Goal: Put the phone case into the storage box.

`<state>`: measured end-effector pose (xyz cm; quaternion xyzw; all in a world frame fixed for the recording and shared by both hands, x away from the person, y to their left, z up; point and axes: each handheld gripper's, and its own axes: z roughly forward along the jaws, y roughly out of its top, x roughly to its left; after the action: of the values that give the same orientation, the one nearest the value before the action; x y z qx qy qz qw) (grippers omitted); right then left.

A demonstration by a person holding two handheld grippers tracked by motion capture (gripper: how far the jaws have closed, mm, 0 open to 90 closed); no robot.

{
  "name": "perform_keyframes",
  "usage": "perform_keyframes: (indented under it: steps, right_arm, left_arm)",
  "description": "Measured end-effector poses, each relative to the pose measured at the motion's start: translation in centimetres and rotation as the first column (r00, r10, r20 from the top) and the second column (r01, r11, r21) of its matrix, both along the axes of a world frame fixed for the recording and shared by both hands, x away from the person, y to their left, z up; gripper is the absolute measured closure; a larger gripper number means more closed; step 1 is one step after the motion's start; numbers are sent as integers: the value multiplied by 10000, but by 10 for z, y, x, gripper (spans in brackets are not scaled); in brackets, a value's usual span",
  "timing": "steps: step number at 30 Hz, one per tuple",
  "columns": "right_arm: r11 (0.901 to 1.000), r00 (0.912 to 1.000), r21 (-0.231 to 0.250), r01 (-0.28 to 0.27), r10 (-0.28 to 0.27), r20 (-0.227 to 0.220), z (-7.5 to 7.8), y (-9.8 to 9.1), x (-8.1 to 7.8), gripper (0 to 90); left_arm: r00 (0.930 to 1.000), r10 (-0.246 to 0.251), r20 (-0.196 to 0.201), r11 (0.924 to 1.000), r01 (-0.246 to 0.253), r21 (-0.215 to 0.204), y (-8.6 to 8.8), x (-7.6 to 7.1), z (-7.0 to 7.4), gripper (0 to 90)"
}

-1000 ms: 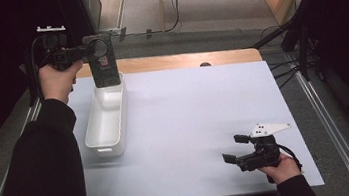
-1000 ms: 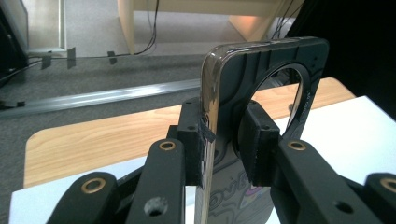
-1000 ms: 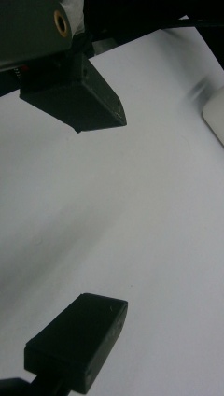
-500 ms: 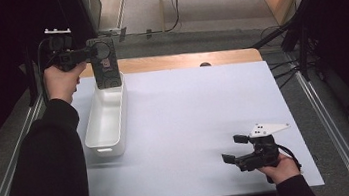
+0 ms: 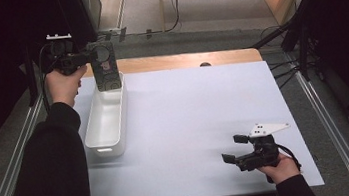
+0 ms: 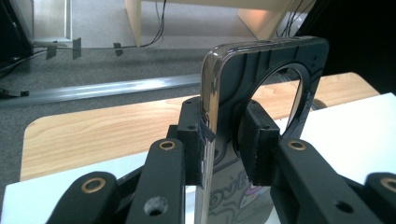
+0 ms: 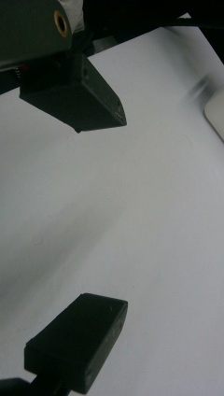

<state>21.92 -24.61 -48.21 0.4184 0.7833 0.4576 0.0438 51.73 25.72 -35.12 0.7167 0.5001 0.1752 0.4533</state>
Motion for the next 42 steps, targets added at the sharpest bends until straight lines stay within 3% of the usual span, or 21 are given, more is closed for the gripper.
perform_keyframes:
  steps: [2, 11, 15, 42]
  right_arm:
    - [10000, 10000, -11, 6, -6, -26, 0, 0, 0, 104]
    - [10000, 10000, -37, 37, -37, -68, 0, 0, 0, 104]
    - [10000, 10000, -36, 10, -10, -80, -1, 1, 0, 104]
    - [10000, 9999, -69, -6, 5, -118, -1, 2, 1, 104]
  left_arm:
    - [9999, 66, 114, 10000, -67, 38, -1, -1, -3, 720]
    - [10000, 6, -82, 9999, -4, 133, -3, 2, -16, 719]
    - [9999, 70, 77, 9999, -70, 99, -1, 2, -23, 719]
    - [9992, 148, -384, 9996, -138, 259, -5, 8, -49, 713]
